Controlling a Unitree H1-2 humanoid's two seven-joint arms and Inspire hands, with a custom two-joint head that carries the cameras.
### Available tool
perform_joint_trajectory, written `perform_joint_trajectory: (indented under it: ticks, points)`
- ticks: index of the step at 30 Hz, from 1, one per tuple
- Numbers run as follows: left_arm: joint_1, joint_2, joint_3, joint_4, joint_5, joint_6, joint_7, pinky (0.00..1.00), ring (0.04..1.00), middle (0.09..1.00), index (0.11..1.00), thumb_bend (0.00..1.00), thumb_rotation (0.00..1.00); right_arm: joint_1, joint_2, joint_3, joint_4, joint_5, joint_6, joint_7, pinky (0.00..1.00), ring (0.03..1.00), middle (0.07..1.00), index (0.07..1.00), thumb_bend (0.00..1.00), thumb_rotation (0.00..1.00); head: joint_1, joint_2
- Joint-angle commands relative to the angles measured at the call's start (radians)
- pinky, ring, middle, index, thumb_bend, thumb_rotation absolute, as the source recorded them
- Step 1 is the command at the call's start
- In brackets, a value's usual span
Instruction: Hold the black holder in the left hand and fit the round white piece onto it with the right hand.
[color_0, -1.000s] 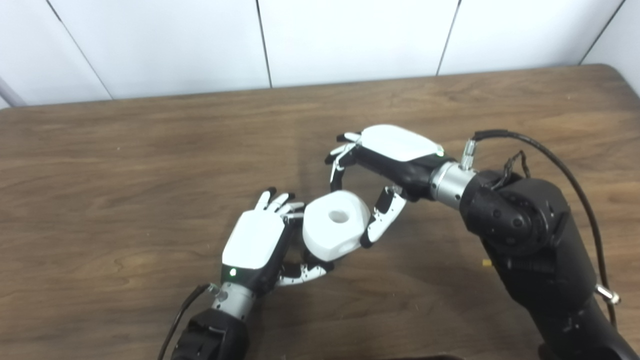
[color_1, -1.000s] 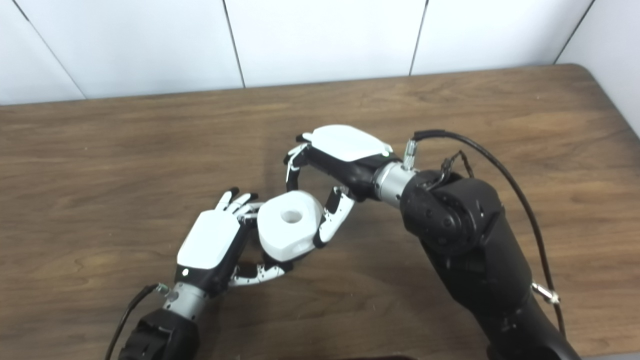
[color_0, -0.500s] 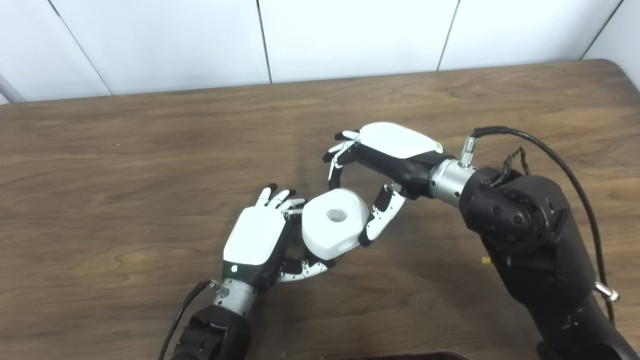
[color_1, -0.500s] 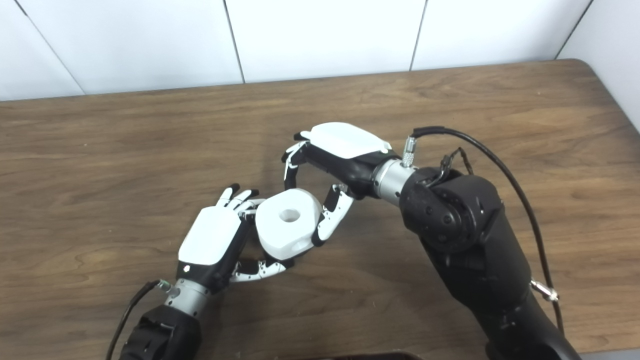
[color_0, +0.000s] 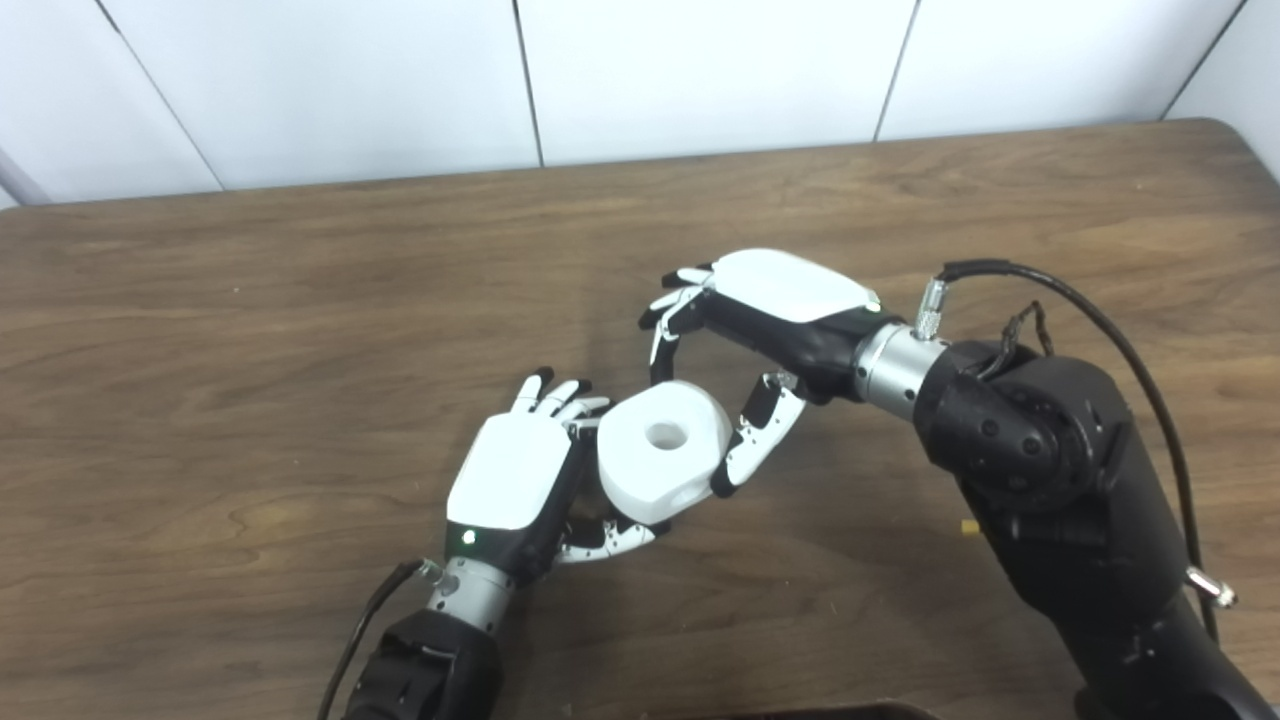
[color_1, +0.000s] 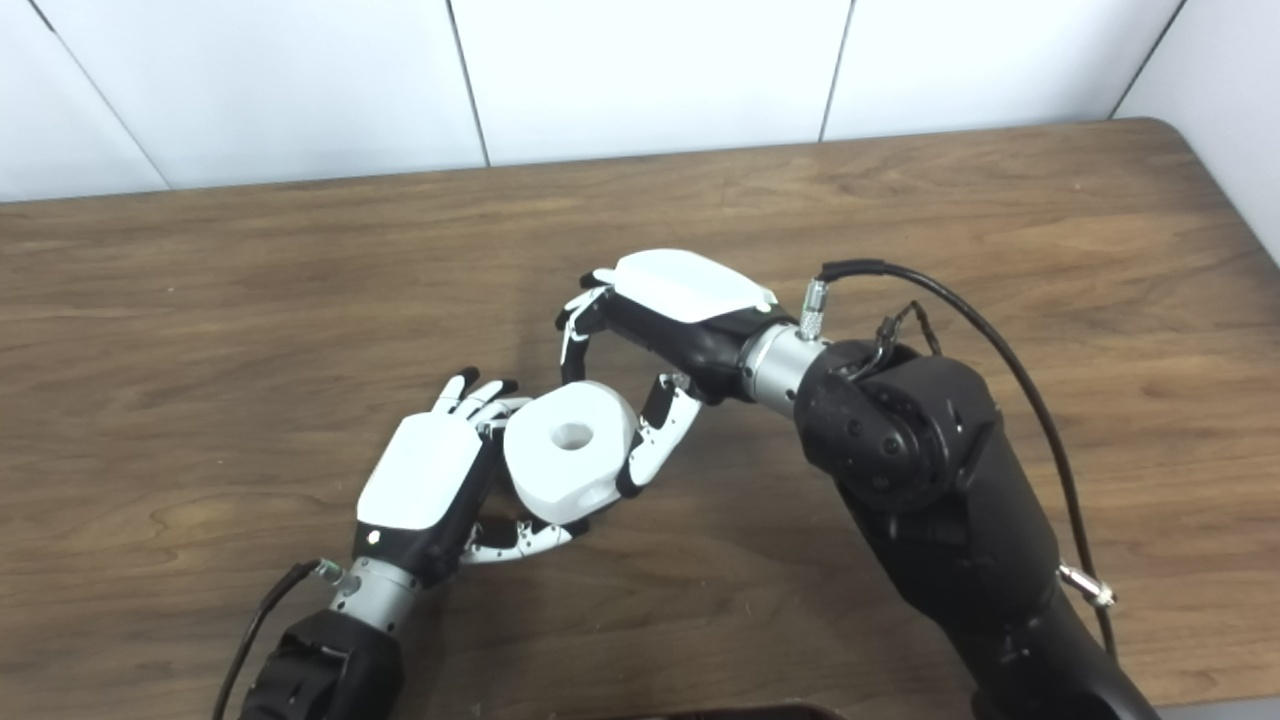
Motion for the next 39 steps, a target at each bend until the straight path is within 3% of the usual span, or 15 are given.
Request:
perform_joint_trajectory:
  ticks: [1,12,23,39]
  points:
    - [-0.009,-0.006,-0.013,-0.007,0.01,-0.006,-0.006,1.0,0.905,0.798,0.487,0.52,0.05,0.0,0.003,0.008,0.0,-0.007,-0.011,-0.008,1.0,0.965,0.847,0.481,0.53,0.13,-0.001,0.001]
    - [-0.009,-0.007,-0.012,-0.001,0.005,-0.012,0.007,1.0,0.899,0.792,0.486,0.52,0.05,0.001,-0.007,0.005,0.007,0.0,-0.015,-0.021,1.0,0.97,0.844,0.482,0.53,0.13,-0.002,-0.002]
    - [-0.011,-0.004,-0.015,0.01,0.007,-0.012,0.017,1.0,0.899,0.794,0.486,0.52,0.05,-0.032,-0.007,-0.031,-0.008,0.004,-0.002,-0.022,1.0,0.983,0.866,0.482,0.52,0.13,-0.005,-0.01]
    - [-0.011,-0.003,-0.018,0.015,0.008,-0.006,0.018,1.0,0.898,0.792,0.486,0.52,0.05,-0.096,-0.024,-0.081,-0.013,0.029,-0.022,-0.051,1.0,0.951,0.826,0.48,0.52,0.14,-0.006,-0.011]
